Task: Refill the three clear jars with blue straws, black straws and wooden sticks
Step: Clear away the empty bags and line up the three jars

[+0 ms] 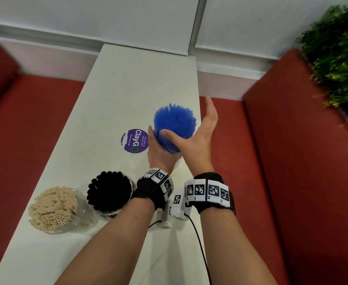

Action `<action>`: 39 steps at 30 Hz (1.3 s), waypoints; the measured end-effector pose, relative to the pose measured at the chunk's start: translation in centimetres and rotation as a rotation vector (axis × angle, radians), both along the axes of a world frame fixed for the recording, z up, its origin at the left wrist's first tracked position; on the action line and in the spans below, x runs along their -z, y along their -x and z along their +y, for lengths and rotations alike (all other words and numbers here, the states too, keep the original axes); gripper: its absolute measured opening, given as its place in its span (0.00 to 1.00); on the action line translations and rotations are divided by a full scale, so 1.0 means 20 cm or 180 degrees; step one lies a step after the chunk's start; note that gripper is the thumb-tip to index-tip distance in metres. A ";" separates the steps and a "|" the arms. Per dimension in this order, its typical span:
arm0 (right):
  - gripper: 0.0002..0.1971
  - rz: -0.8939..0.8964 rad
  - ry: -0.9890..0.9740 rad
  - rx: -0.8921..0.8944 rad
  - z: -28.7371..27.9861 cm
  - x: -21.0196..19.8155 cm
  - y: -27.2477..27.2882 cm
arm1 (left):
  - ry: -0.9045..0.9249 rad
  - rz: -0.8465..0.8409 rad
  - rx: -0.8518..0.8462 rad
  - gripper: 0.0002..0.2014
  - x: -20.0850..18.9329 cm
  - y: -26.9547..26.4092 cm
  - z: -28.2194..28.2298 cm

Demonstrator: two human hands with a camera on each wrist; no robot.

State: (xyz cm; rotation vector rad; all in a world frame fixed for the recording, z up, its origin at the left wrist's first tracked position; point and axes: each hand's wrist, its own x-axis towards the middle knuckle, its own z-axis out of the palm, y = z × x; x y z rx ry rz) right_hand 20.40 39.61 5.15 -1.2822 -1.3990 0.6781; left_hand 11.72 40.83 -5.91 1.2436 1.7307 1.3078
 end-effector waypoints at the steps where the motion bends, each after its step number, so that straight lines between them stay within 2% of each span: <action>1: 0.65 -0.0350 0.0100 -0.0020 0.01 -0.01 0.00 | -0.0181 0.0475 0.0147 0.61 0.05 0.01 0.01; 2: 0.69 -0.0783 0.0287 -0.0099 0.02 -0.02 0.01 | -0.0332 0.0465 0.0280 0.56 0.05 0.02 0.01; 3: 0.70 -0.1242 0.0489 -0.0221 0.04 -0.02 0.03 | -0.0550 -0.0030 0.0474 0.48 0.04 0.03 0.02; 5: 0.68 -0.1976 0.0725 -0.0449 0.09 -0.03 0.06 | -0.0891 -0.1538 0.0637 0.39 -0.01 0.05 0.03; 6: 0.63 -0.2191 0.0773 -0.0511 0.12 -0.03 0.07 | -0.0846 -0.1520 0.0651 0.39 -0.04 0.06 0.01; 7: 0.57 -0.2317 0.0824 -0.0537 0.15 -0.03 0.09 | -0.0849 -0.0907 0.0690 0.40 -0.03 0.05 -0.01; 8: 0.50 -0.2379 0.0881 -0.0530 0.17 -0.04 0.10 | -0.0759 -0.0733 0.0829 0.42 -0.05 0.04 -0.04; 9: 0.44 -0.2379 0.0932 -0.0498 0.18 -0.05 0.11 | -0.0525 -0.0707 0.0591 0.43 -0.07 0.06 -0.05; 10: 0.40 -0.2324 0.0967 -0.0463 0.19 -0.05 0.12 | -0.0421 -0.0933 0.0290 0.42 -0.09 0.06 -0.05; 11: 0.36 -0.2244 0.0985 -0.0438 0.20 -0.06 0.12 | -0.0340 -0.1304 0.0258 0.42 -0.11 0.05 -0.05; 12: 0.32 -0.2178 0.0972 -0.0418 0.20 -0.07 0.11 | -0.0261 -0.1086 0.0316 0.41 -0.13 0.05 -0.06; 13: 0.29 -0.2143 0.0930 -0.0389 0.20 -0.09 0.10 | -0.0195 -0.0132 0.0436 0.44 -0.11 0.05 -0.06; 14: 0.27 -0.2133 0.0854 -0.0346 0.20 -0.11 0.08 | -0.0031 0.0320 0.0667 0.52 -0.07 0.04 -0.07; 15: 0.25 -0.2105 0.0756 -0.0306 0.20 -0.13 0.07 | 0.0341 -0.0115 0.0613 0.60 -0.04 0.02 -0.08; 16: 0.24 -0.2029 0.0658 -0.0280 0.19 -0.15 0.05 | 0.0365 -0.0391 0.0429 0.64 -0.01 0.00 -0.06; 18: 0.26 -0.1819 0.0513 -0.0203 0.17 -0.20 0.02 | 0.0134 -0.0841 0.0466 0.68 0.00 -0.02 -0.06; 22: 0.37 -0.1689 0.0326 -0.0047 0.14 -0.27 0.00 | 0.0188 -0.1004 0.0304 0.72 -0.02 0.00 -0.05; 24: 0.42 -0.1853 0.0505 -0.0189 0.15 -0.26 0.01 | 0.0169 -0.1010 0.0370 0.71 -0.03 -0.01 -0.05; 25: 0.45 -0.2118 0.0680 -0.0339 0.15 -0.23 0.03 | 0.0216 -0.1023 0.0335 0.70 -0.04 -0.01 -0.05; 27: 0.44 -0.2778 0.0958 -0.0566 0.14 -0.15 0.07 | 0.0032 -0.0443 0.0460 0.66 -0.05 0.00 -0.07; 28: 0.39 -0.2966 0.0968 -0.0500 0.13 -0.11 0.09 | -0.0190 -0.0088 0.0667 0.59 -0.07 0.02 -0.08; 29: 0.33 -0.2978 0.0928 -0.0337 0.13 -0.10 0.11 | -0.0337 -0.0091 0.0717 0.45 -0.08 0.02 -0.09; 30: 0.28 -0.2879 0.0875 -0.0174 0.14 -0.10 0.12 | -0.0384 -0.0415 0.0601 0.33 -0.11 0.03 -0.09; 31: 0.25 -0.2771 0.0811 -0.0117 0.15 -0.10 0.12 | -0.0409 -0.1025 0.0586 0.30 -0.13 0.05 -0.08; 32: 0.22 -0.2667 0.0722 -0.0202 0.17 -0.09 0.11 | -0.0418 -0.1229 0.0612 0.31 -0.16 0.05 -0.10; 33: 0.21 -0.2491 0.0612 -0.0363 0.18 -0.09 0.09 | -0.0301 -0.1258 0.0616 0.35 -0.20 0.02 -0.10; 35: 0.19 -0.1791 0.0322 -0.0546 0.18 -0.08 0.03 | -0.0006 -0.1504 0.0560 0.57 -0.17 0.00 -0.09; 36: 0.20 -0.1319 0.0148 -0.0449 0.17 -0.07 -0.01 | 0.0191 -0.1388 0.0527 0.64 -0.16 0.00 -0.09; 38: 0.21 -0.0179 -0.0041 -0.0071 0.13 -0.03 -0.09 | 0.0298 -0.1037 0.0436 0.70 -0.15 0.01 -0.10; 39: 0.20 0.0410 0.0026 0.0087 0.10 0.01 -0.13 | 0.0219 -0.0998 0.0472 0.68 -0.15 0.02 -0.09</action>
